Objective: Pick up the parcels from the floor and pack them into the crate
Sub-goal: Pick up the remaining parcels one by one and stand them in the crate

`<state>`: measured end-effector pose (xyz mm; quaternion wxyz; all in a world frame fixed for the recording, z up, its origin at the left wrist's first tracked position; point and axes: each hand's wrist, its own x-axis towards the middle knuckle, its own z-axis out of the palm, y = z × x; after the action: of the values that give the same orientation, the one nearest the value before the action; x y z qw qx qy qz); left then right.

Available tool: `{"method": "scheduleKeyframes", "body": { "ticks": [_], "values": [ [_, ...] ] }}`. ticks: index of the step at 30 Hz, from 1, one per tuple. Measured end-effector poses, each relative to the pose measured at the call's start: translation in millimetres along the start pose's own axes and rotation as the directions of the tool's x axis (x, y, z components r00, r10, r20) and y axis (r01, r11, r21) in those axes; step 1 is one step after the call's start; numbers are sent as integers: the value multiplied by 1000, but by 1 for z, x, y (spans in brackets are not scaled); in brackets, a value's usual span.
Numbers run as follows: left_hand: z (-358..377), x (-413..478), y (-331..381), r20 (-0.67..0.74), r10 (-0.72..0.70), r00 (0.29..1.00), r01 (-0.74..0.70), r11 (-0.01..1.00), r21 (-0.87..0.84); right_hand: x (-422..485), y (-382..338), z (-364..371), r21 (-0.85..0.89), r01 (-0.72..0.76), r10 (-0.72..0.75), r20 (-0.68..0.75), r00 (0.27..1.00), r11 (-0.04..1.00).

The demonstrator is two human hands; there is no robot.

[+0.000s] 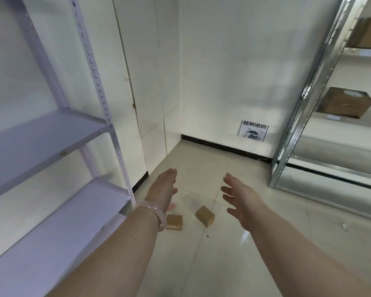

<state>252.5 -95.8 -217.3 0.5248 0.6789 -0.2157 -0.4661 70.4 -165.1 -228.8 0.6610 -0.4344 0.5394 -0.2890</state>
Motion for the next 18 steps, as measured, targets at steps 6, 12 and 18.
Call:
{"method": "scheduleKeyframes", "body": {
  "ticks": [6,12,18],
  "values": [
    [10,126,58,25,-47,999,46,998,52,109,-63,25,-11,22,-23,-47,999,1000],
    [58,227,86,120,-73,990,61,993,103,200,-101,6,-70,20,-29,-129,991,997],
    [90,335,73,90,-159,983,149,983,103,328,-110,-28,-123,-39,21,-143,990,992]
  ]
}}
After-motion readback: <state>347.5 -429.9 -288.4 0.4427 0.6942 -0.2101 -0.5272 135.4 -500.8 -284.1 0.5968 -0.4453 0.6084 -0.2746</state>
